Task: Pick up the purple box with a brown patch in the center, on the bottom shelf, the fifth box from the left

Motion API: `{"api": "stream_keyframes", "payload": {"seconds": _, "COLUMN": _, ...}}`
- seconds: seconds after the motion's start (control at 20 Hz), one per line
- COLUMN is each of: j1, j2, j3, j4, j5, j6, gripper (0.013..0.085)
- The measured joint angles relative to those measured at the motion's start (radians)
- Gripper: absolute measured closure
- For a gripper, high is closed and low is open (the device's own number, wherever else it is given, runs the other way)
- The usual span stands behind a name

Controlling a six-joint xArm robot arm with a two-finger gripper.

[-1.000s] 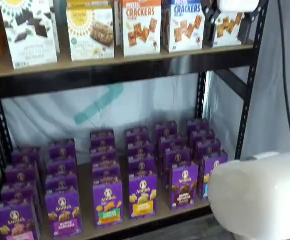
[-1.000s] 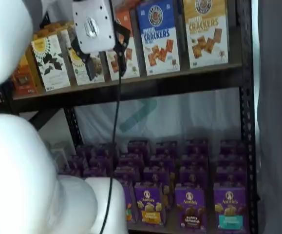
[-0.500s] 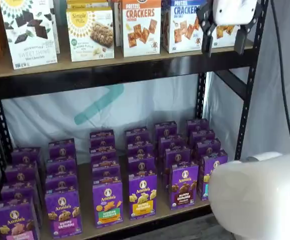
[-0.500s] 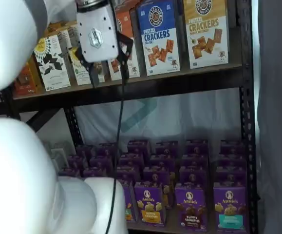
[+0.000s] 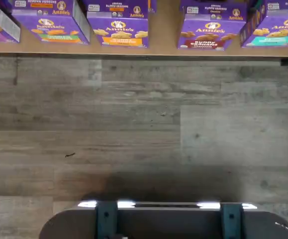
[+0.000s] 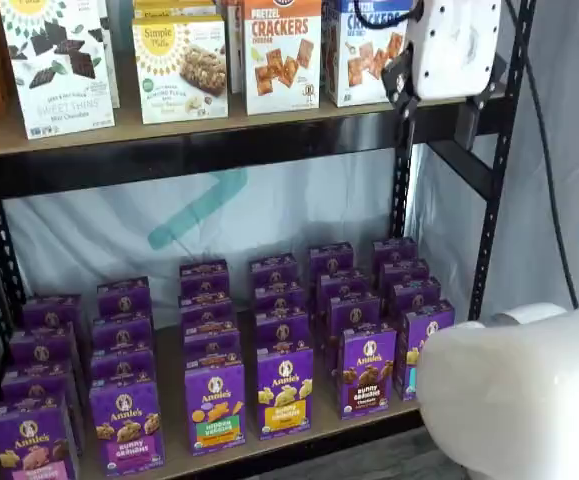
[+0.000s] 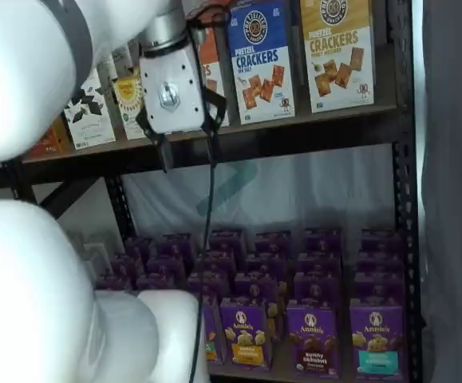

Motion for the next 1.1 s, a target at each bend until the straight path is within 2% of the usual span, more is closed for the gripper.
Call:
{"api": "stream_keyframes", "payload": {"seconds": 0.35, "j1": -0.015, "j2": -0.012, "j3": 0.158, "j4": -0.013, "j5": -0.156, "j6": -0.015, "gripper": 0.0130}}
{"api": "stream_keyframes", "payload": {"seconds": 0.55, "j1": -0.027, "j2": 0.009, "j3": 0.267, "j4": -0.065, "j5": -0.292, "j6": -0.019, "gripper": 0.0130}}
{"api": "stream_keyframes", "payload": {"seconds": 0.85, "j1": -0.096, "j2": 0.107, "j3": 0.413, "j4": -0.019, "j5": -0.544, "j6": -0.094, "gripper": 0.0130}}
{"api": "stream_keyframes", "payload": {"seconds": 1.1, "j1": -0.103, "j2": 0.245, "j3": 0.474, "j4": -0.002, "j5": -0.728, "j6": -0.111, "gripper": 0.0130}}
